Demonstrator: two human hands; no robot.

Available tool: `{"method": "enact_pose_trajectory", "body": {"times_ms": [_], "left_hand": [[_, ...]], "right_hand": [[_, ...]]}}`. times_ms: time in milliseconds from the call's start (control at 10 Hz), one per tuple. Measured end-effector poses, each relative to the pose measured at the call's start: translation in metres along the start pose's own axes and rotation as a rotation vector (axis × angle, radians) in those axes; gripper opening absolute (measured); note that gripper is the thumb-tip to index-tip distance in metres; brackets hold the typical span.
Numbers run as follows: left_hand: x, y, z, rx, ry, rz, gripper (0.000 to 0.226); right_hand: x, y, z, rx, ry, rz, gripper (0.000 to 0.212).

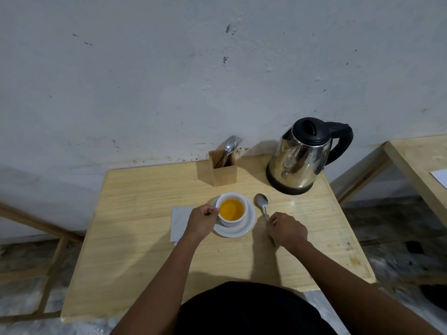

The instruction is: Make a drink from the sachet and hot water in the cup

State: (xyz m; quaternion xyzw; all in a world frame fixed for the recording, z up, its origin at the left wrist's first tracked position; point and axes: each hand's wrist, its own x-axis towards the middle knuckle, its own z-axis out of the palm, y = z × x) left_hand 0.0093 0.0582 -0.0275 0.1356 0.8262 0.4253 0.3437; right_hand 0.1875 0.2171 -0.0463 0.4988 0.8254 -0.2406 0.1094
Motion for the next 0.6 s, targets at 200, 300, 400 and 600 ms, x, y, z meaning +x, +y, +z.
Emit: {"method": "enact_pose_trajectory", "body": {"times_ms": [200,300,400,600], "left_hand": [[0.001,0.003,0.001,-0.013,0.004,-0.022,0.02],[-0.002,0.007,0.0,-0.012,0.006,-0.028,0.017],[-0.002,0.006,-0.001,-0.018,-0.019,-0.022,0.025],[-0.002,0.02,-0.009,0.165,-0.004,0.066,0.033]], "right_hand": [[0.001,-0.001,-0.006,0.045,-0.064,-0.032,0.023],[-0.001,-0.001,-0.009,0.048,-0.083,-0.038,0.025],[-0.003,-0.003,-0.011,0.045,-0.08,-0.047,0.028],[-0.003,-0.015,-0.023,0.15,-0.002,-0.098,0.027]]}}
